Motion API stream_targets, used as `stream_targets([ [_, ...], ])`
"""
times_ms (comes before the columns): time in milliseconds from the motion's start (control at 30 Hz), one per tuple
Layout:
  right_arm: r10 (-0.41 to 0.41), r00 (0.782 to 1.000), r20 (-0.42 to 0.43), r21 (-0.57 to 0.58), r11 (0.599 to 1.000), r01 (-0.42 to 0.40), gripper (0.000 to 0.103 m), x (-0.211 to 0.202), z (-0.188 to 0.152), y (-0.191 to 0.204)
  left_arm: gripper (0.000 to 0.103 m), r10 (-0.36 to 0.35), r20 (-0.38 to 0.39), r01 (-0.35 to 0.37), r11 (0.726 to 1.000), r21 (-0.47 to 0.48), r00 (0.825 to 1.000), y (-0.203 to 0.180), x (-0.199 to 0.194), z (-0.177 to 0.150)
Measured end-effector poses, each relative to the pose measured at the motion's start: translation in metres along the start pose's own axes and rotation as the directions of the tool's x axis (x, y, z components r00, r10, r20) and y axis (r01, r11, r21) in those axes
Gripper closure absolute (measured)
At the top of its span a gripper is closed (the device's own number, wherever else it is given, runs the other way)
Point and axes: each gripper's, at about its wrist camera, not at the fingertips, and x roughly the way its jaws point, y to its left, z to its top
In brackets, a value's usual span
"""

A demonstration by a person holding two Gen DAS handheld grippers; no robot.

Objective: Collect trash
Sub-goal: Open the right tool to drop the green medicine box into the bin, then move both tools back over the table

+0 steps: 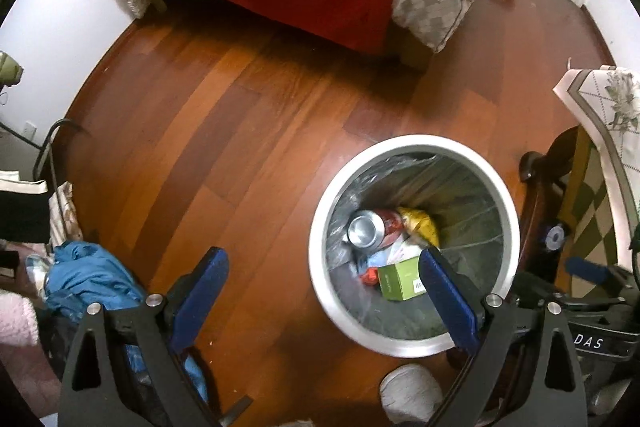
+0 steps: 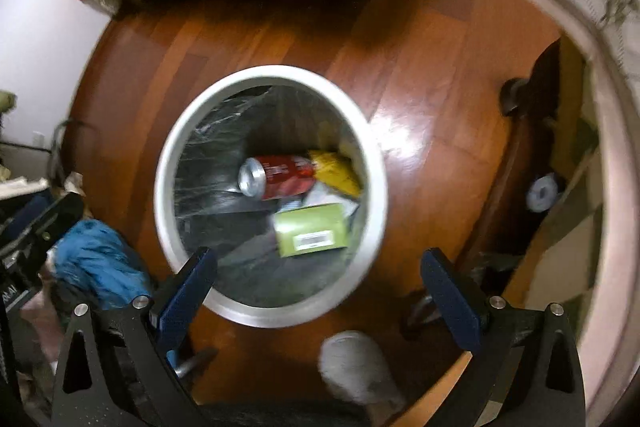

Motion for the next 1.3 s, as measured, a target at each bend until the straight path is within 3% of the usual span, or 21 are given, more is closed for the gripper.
stream_targets([
  [67,-0.064,0.998,0.009,-0.029,0.997,0.065,0.0,-0.003,-0.004,0.004,0.006,0.002,-0.004,-0.002,1.0,-0.003,1.0,0.001,-0.003,-0.005],
  [167,-0.094,0.996,0.009,-0.037,0.995,0.094,0.0,-0.008,-0.011,0.004,0.006,-0.004,-0.012,0.004,1.0,-0.002,1.0,0.0,-0.008,-0.012],
  [500,-0.104,0.993,0.054,-0.035,0.994,0.106,0.0,-0.035,-0.031,0.006,0.006,-0.025,0.013,0.025,1.0,0.01,1.0,-0.007,-0.034,-0.025],
  [767,-0.099,0.983,0.154,-0.049,0.993,0.108,0.0,-0.091,-0.047,0.008,0.006,-0.044,0.068,0.044,0.999,0.005,0.997,-0.008,-0.075,-0.033],
  [1067,-0.031,0.961,0.276,-0.05,0.998,0.047,0.0,-0.181,-0.088,0.005,0.006,-0.073,0.16,0.071,0.997,0.019,0.984,-0.013,-0.152,-0.056],
  [1300,0.052,0.927,0.372,-0.028,0.999,-0.045,0.0,-0.259,-0.132,-0.01,0.006,-0.086,0.231,0.08,0.996,0.033,0.969,-0.026,-0.217,-0.082],
])
